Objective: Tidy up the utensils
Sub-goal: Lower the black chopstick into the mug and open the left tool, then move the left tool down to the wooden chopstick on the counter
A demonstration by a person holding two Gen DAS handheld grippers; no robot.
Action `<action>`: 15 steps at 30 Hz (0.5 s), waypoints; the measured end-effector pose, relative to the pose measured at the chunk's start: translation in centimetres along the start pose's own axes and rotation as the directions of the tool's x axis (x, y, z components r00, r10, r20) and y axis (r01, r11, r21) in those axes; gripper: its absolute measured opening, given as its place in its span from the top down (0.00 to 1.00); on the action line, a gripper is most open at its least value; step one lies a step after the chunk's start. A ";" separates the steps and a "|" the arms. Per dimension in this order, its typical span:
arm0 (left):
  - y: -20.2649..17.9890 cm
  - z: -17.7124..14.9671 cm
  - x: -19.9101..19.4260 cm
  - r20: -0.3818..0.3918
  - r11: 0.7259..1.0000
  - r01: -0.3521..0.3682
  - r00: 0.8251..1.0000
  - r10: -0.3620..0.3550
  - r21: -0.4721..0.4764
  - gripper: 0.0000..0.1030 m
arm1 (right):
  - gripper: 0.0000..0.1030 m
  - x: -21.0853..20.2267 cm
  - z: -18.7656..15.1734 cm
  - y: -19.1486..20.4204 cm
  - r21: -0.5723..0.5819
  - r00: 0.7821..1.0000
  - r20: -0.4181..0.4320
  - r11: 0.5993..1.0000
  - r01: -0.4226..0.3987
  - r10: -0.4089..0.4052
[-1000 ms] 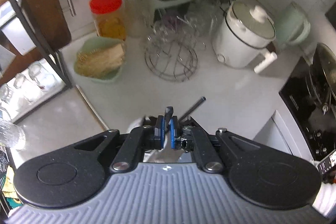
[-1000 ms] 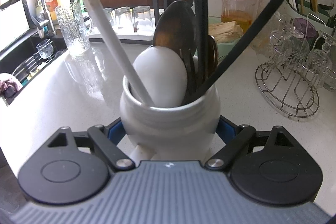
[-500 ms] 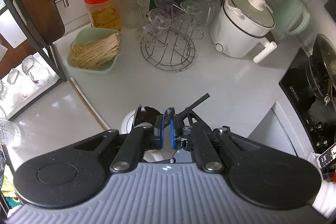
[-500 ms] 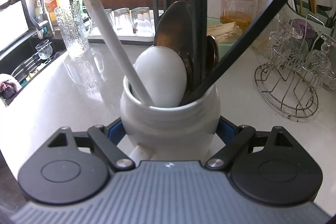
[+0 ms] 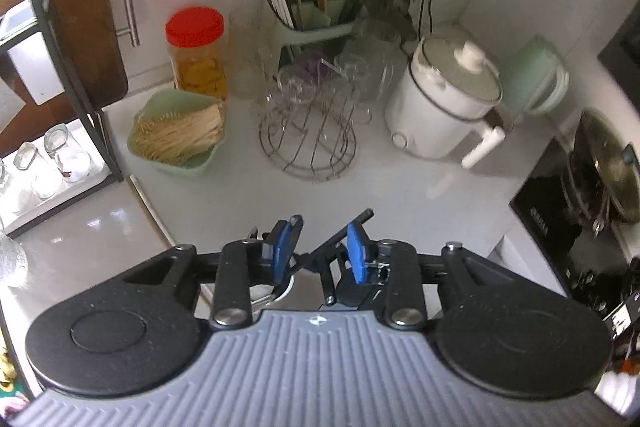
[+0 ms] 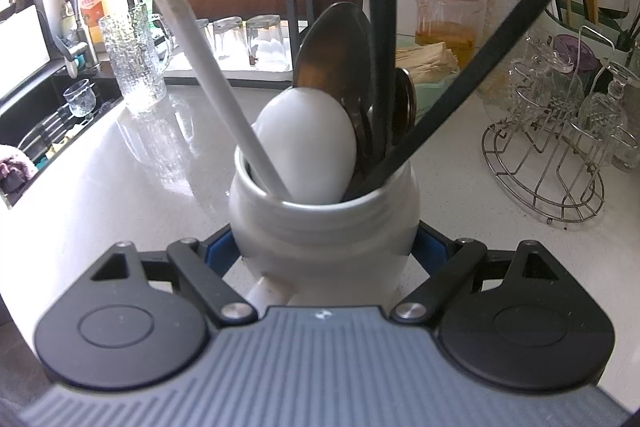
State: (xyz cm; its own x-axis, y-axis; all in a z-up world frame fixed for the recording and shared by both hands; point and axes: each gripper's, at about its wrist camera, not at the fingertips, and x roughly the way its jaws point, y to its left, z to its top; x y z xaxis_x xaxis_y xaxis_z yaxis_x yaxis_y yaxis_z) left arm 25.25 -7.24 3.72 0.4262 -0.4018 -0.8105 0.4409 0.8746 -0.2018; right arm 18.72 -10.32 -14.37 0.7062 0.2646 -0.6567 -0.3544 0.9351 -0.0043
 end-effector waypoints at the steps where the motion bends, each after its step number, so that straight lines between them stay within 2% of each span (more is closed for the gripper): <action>1: 0.1 -0.1 -0.4 0.016 1.000 -0.001 1.000 0.001 -0.005 0.63 | 0.11 0.0 0.0 0.0 0.002 1.000 0.000 1.000 0.000 0.000; 7: 0.0 -1.1 -2.3 0.104 1.000 -0.031 0.994 0.031 -0.002 0.63 | 0.11 0.1 0.2 0.1 0.003 1.000 -0.004 1.000 0.012 -0.012; 15: 1.3 -2.4 -4.8 0.234 0.998 -0.057 0.970 0.062 -0.031 0.63 | 0.11 0.2 0.1 0.2 0.012 1.000 -0.004 1.000 0.020 -0.020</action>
State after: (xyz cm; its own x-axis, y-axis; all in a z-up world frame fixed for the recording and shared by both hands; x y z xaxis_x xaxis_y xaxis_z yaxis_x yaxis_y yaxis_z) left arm 21.90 -3.51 6.00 0.6258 -0.3987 -0.6704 0.3915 0.9039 -0.1721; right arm 18.86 -10.08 -14.37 0.7105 0.2452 -0.6596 -0.3329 0.9429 -0.0080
